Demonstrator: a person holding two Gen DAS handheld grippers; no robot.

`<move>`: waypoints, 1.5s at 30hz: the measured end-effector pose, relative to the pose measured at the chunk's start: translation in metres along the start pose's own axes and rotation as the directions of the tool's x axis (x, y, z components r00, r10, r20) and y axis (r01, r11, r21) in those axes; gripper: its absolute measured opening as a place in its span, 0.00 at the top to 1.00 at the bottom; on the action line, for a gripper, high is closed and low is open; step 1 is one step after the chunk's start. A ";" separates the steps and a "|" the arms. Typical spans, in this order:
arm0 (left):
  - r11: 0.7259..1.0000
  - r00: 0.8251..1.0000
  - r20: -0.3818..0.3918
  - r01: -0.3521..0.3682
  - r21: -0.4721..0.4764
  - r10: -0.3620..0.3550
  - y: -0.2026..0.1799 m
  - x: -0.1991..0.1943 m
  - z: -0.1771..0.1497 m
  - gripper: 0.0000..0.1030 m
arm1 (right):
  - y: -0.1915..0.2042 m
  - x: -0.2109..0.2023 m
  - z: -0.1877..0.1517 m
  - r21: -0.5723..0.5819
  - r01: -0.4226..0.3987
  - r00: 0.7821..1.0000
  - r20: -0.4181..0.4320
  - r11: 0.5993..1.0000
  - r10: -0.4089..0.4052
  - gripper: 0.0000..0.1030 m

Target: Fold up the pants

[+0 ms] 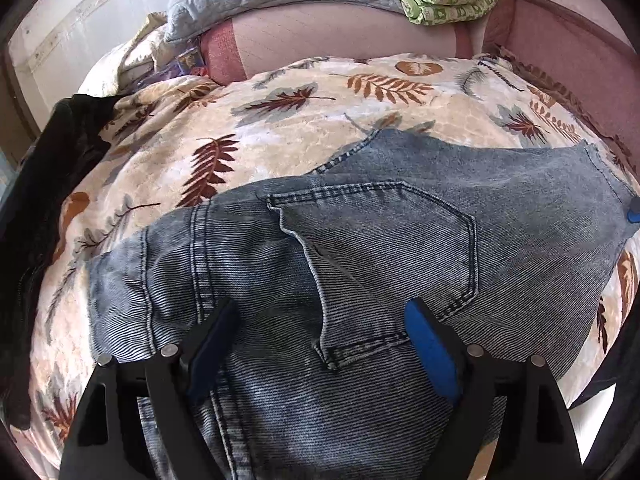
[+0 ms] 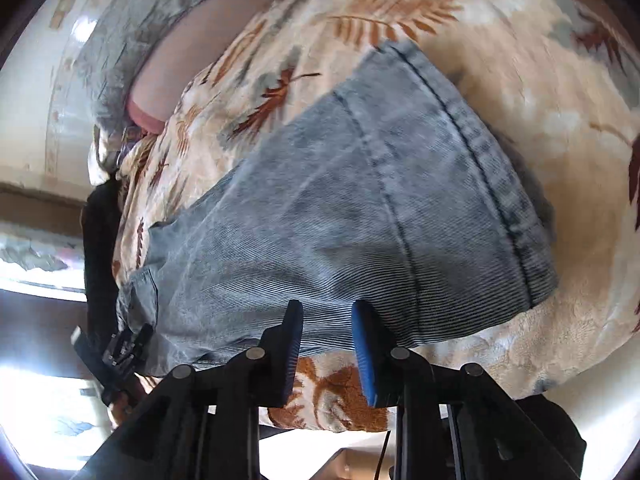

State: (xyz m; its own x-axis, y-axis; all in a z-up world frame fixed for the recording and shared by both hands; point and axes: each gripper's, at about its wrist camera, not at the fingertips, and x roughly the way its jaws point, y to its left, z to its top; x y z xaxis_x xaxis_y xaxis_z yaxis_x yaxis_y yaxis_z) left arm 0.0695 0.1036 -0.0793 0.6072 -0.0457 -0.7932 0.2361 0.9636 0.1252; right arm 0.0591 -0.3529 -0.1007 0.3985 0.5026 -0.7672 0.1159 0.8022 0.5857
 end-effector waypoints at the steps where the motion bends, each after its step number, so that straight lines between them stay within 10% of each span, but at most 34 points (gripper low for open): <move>1: 1.000 1.000 0.024 0.009 -0.013 -0.009 -0.001 -0.009 0.000 0.17 | 0.015 0.000 0.000 -0.032 -0.054 0.998 0.010 0.998 0.054 0.62; 6: 0.984 0.999 0.045 0.017 -0.179 -0.009 0.009 -0.028 -0.007 0.16 | 0.032 0.038 0.000 -0.110 0.072 0.997 -0.031 0.991 -0.076 0.26; 9: 0.960 0.995 -0.087 -0.072 -0.271 0.050 0.022 -0.010 -0.022 0.16 | 0.024 0.041 0.001 -0.105 0.122 0.989 -0.067 0.987 -0.130 0.36; 14: 0.913 0.997 0.077 0.004 -0.408 0.031 0.043 -0.039 -0.025 0.16 | 0.110 0.018 0.031 -0.279 0.065 0.998 0.014 0.958 -0.064 0.36; 20: 0.879 0.998 0.034 -0.024 -0.477 0.045 0.061 -0.013 -0.043 0.16 | 0.247 0.106 0.067 -0.503 -0.020 0.996 -0.082 0.864 -0.025 0.36; 28: 0.855 0.997 0.069 0.004 -0.519 0.038 0.073 -0.014 -0.048 0.16 | 0.295 0.236 0.081 -0.660 0.117 0.955 -0.131 0.742 -0.267 0.58; 30: 0.858 0.998 0.060 -0.001 -0.514 0.036 0.074 -0.012 -0.049 0.16 | 0.298 0.248 0.077 -0.684 0.106 0.945 -0.156 0.722 -0.287 0.89; 32: 0.862 0.998 0.057 -0.003 -0.507 0.037 0.074 -0.012 -0.049 0.16 | 0.309 0.243 0.067 -0.754 0.149 0.946 -0.079 0.640 -0.314 0.98; 39: 0.871 0.997 0.045 -0.030 -0.491 0.059 0.070 -0.008 -0.047 0.15 | 0.326 0.243 0.063 -0.813 0.288 0.938 0.134 0.506 -0.320 0.98; 45: 0.878 0.996 0.046 -0.040 -0.477 0.071 0.068 -0.009 -0.048 0.15 | 0.300 0.243 0.073 -0.725 0.251 0.957 0.087 0.642 -0.276 0.91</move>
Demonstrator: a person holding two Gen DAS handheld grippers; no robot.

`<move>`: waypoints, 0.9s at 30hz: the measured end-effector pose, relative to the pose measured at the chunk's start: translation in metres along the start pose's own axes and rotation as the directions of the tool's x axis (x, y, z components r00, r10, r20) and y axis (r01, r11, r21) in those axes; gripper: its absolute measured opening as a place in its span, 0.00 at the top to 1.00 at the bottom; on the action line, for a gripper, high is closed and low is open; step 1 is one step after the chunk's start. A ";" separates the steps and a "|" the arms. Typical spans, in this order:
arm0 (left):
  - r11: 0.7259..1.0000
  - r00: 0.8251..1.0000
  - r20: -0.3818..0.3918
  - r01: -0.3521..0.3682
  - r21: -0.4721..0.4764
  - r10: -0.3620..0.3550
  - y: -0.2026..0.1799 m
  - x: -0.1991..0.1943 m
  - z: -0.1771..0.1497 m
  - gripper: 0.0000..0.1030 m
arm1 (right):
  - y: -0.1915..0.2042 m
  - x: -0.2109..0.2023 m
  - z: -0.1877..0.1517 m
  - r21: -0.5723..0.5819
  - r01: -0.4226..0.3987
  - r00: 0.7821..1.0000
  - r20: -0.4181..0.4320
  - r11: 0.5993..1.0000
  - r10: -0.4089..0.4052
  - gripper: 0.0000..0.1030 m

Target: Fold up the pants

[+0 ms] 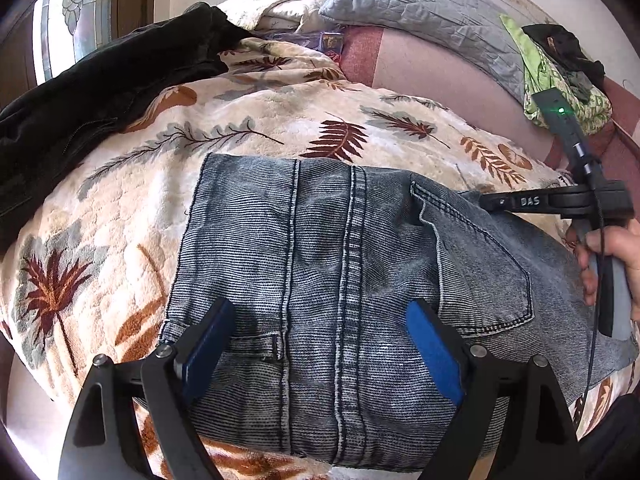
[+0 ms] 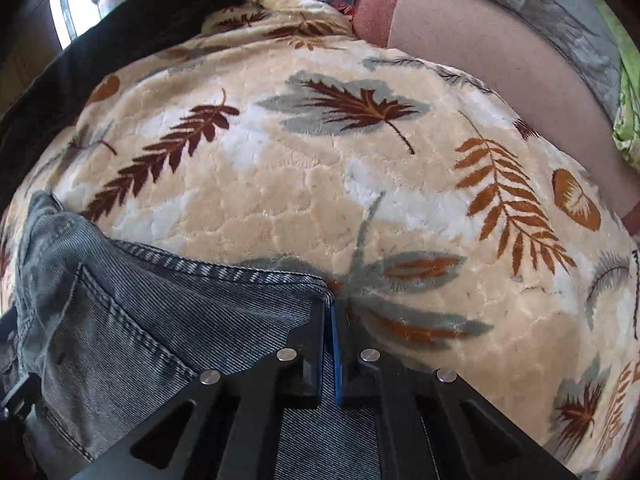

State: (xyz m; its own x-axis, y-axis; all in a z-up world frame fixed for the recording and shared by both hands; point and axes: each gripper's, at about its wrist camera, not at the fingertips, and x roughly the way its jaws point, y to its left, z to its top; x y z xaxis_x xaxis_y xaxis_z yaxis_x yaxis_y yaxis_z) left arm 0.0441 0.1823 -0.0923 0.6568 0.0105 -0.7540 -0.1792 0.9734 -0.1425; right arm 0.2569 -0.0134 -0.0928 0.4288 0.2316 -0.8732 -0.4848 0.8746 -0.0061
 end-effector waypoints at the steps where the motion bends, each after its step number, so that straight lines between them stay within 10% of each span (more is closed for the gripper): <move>1: 1.000 1.000 0.000 0.000 -0.002 0.000 0.000 0.000 0.000 0.15 | -0.006 -0.012 -0.003 0.041 -0.006 1.000 0.020 0.999 0.005 0.90; 8: 1.000 1.000 0.002 -0.023 -0.020 0.023 -0.002 0.001 0.000 0.14 | -0.058 -0.093 -0.079 0.340 -0.211 0.972 0.172 0.917 0.160 0.42; 17: 0.998 0.998 0.035 -0.059 -0.022 0.059 -0.006 -0.004 -0.003 0.14 | -0.215 -0.094 -0.205 0.683 -0.285 0.958 0.215 0.672 0.188 0.42; 18: 0.998 0.997 0.036 -0.063 -0.019 0.064 -0.007 -0.004 -0.003 0.14 | -0.241 -0.084 -0.218 0.735 -0.268 0.964 0.204 0.623 0.174 0.47; 20: 0.997 0.996 0.043 -0.077 -0.015 0.078 -0.008 -0.003 -0.004 0.14 | -0.276 -0.078 -0.245 0.800 -0.453 0.887 0.362 0.394 0.286 0.53; 24: 0.995 0.993 0.060 -0.098 0.007 0.097 -0.013 -0.005 -0.005 0.14 | -0.275 -0.119 -0.243 0.706 -0.514 0.857 0.450 0.487 0.251 0.41; 27: 0.993 0.991 0.065 -0.118 0.025 0.116 -0.019 -0.009 -0.002 0.14 | -0.296 -0.104 -0.254 0.793 -0.347 0.937 0.319 0.501 0.144 0.36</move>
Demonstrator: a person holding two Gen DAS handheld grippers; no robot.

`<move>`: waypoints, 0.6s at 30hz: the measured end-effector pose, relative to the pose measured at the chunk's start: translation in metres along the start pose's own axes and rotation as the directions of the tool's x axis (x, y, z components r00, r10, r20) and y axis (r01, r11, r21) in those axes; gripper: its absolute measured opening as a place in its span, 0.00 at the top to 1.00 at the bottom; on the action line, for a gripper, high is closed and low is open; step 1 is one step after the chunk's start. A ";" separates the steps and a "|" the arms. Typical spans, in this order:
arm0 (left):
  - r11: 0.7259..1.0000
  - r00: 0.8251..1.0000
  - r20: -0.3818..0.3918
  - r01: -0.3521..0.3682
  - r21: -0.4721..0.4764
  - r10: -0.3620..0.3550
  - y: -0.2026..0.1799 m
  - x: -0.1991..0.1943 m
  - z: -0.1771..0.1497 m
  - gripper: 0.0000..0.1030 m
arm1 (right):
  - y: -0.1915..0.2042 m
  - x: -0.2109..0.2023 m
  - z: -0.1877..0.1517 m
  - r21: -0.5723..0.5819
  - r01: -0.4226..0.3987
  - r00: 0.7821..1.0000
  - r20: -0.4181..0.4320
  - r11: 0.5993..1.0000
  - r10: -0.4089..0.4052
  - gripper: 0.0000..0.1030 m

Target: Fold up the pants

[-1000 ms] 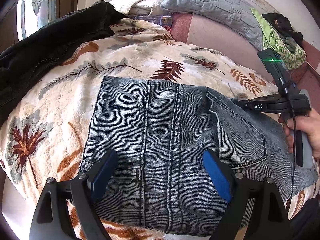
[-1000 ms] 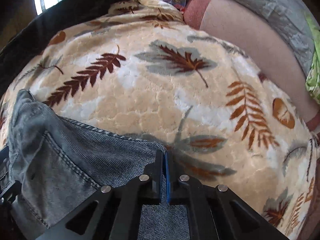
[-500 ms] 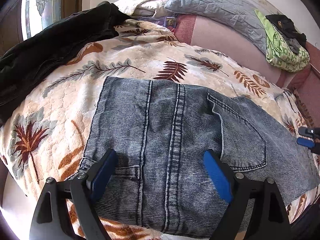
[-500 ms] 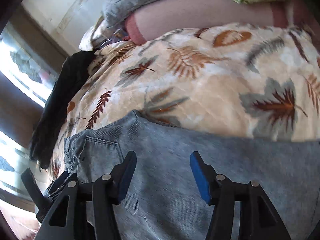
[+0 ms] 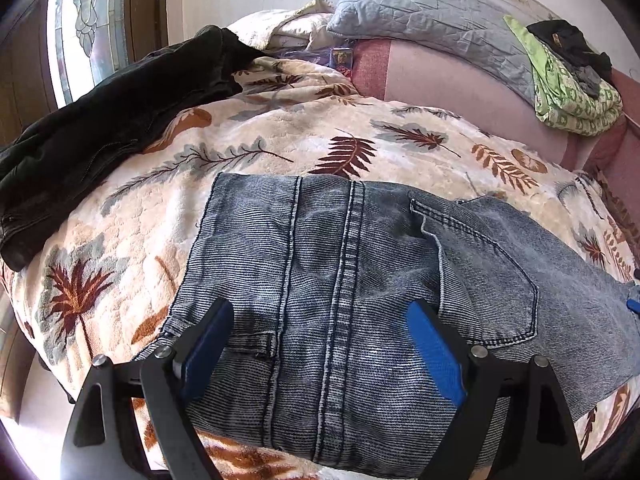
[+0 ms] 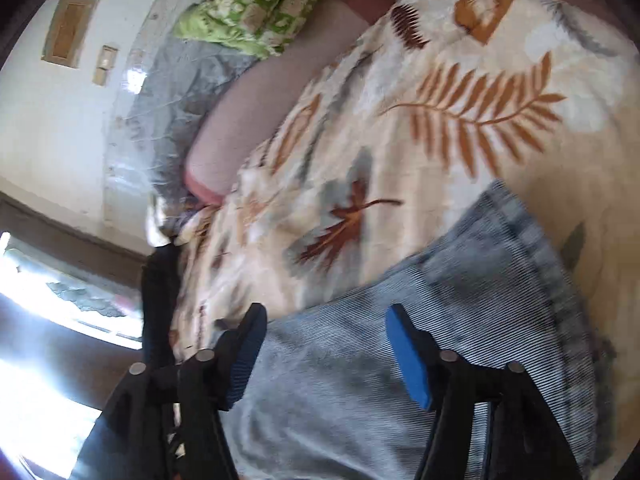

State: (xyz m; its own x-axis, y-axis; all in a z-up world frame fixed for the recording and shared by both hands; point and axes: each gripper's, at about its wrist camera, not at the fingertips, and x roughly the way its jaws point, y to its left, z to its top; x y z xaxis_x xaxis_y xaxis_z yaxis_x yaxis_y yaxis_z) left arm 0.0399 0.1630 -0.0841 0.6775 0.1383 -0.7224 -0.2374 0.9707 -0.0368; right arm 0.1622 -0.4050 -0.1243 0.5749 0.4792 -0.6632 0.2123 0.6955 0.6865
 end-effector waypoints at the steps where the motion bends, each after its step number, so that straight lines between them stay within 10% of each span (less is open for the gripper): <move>1: 1.000 1.000 0.006 -0.014 0.007 0.014 -0.003 -0.005 0.001 0.14 | -0.008 0.004 0.003 0.031 -0.026 0.999 -0.020 0.999 0.027 0.40; 8: 0.998 0.999 0.035 -0.004 0.065 0.002 -0.032 -0.039 -0.001 0.14 | 0.046 -0.046 -0.045 -0.166 -0.118 0.992 -0.056 0.979 0.110 0.36; 18: 0.991 0.996 -0.086 0.001 0.133 0.010 -0.064 -0.010 -0.018 0.14 | 0.035 -0.021 -0.101 -0.235 0.051 0.987 -0.135 0.971 -0.084 0.28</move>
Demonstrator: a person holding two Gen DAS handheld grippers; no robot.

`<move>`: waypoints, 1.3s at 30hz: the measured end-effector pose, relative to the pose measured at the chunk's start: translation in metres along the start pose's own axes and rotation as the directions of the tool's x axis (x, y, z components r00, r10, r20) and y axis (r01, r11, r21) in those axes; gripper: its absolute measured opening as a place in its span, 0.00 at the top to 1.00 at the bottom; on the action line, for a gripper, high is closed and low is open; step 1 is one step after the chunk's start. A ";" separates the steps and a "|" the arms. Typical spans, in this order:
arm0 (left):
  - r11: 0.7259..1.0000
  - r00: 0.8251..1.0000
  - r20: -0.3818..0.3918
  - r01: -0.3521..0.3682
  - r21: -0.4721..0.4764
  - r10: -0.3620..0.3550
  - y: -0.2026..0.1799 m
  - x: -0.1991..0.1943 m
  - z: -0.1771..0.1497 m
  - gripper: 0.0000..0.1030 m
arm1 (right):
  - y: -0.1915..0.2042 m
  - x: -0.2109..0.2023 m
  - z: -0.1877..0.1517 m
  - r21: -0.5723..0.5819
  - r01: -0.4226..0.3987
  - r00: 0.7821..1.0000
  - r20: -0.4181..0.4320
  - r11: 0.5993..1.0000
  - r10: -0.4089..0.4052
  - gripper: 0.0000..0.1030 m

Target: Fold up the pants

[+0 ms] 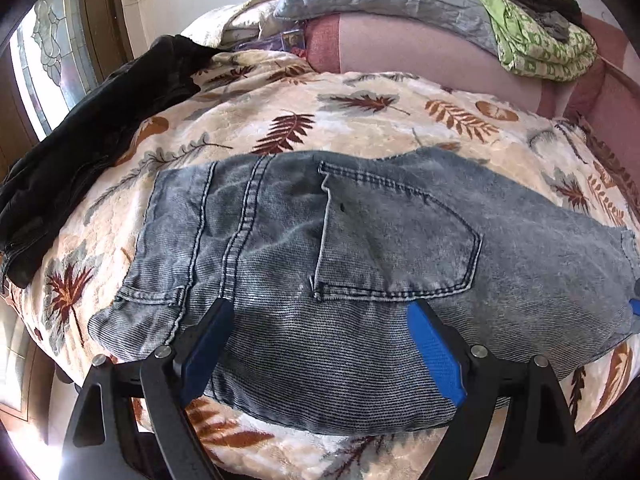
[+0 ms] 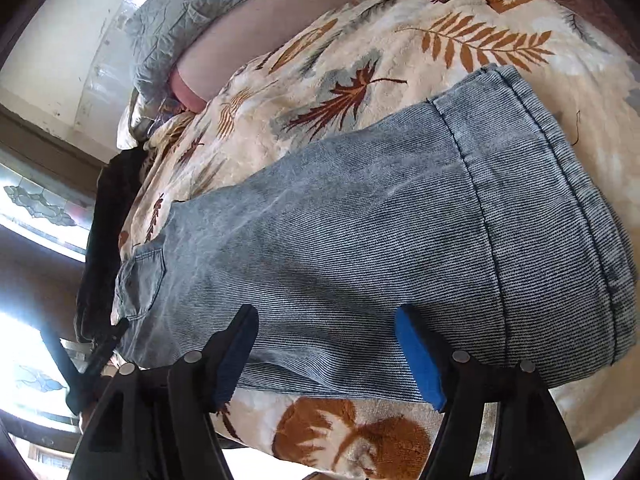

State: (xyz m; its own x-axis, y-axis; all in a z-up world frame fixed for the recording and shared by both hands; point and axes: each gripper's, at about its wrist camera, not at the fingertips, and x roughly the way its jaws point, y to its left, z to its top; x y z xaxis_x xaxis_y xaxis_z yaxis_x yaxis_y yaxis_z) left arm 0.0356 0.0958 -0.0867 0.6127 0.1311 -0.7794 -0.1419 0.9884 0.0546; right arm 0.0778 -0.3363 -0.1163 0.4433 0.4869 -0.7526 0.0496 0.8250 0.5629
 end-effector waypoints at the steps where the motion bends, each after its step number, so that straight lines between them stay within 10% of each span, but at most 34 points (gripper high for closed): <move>1: 1.000 1.000 0.003 -0.002 0.004 0.002 -0.001 0.001 -0.002 0.14 | 0.004 -0.005 0.000 -0.007 -0.001 1.000 0.015 1.000 0.001 0.28; 16: 1.000 1.000 0.019 0.009 0.021 -0.009 -0.001 0.009 -0.007 0.14 | 0.040 -0.008 -0.010 -0.139 0.010 0.998 0.055 0.990 -0.002 0.22; 19: 1.000 1.000 0.014 0.009 0.022 -0.009 -0.001 0.009 -0.007 0.14 | 0.027 0.026 -0.013 -0.114 0.079 0.996 -0.041 0.990 -0.084 0.21; 27: 0.998 0.997 0.082 -0.003 -0.055 0.008 0.022 -0.021 -0.006 0.14 | 0.061 -0.005 -0.016 -0.203 0.032 0.998 0.061 0.979 -0.019 0.21; 32: 0.992 0.998 -0.054 -0.035 -0.118 0.029 0.045 0.006 -0.013 0.13 | 0.041 0.031 -0.019 -0.152 0.044 0.998 -0.030 0.987 -0.049 0.20; 39: 0.992 0.998 0.034 -0.043 -0.120 0.047 0.034 -0.025 -0.002 0.13 | 0.015 -0.044 -0.017 -0.028 -0.087 0.970 0.225 0.996 0.091 0.20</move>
State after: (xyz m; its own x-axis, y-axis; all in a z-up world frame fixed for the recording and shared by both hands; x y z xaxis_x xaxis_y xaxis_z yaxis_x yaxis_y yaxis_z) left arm 0.0140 0.1261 -0.0666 0.6314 0.1798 -0.7543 -0.2601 0.9655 0.0124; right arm 0.0441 -0.3407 -0.0806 0.6362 0.4825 -0.6020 -0.0144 0.7876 0.6160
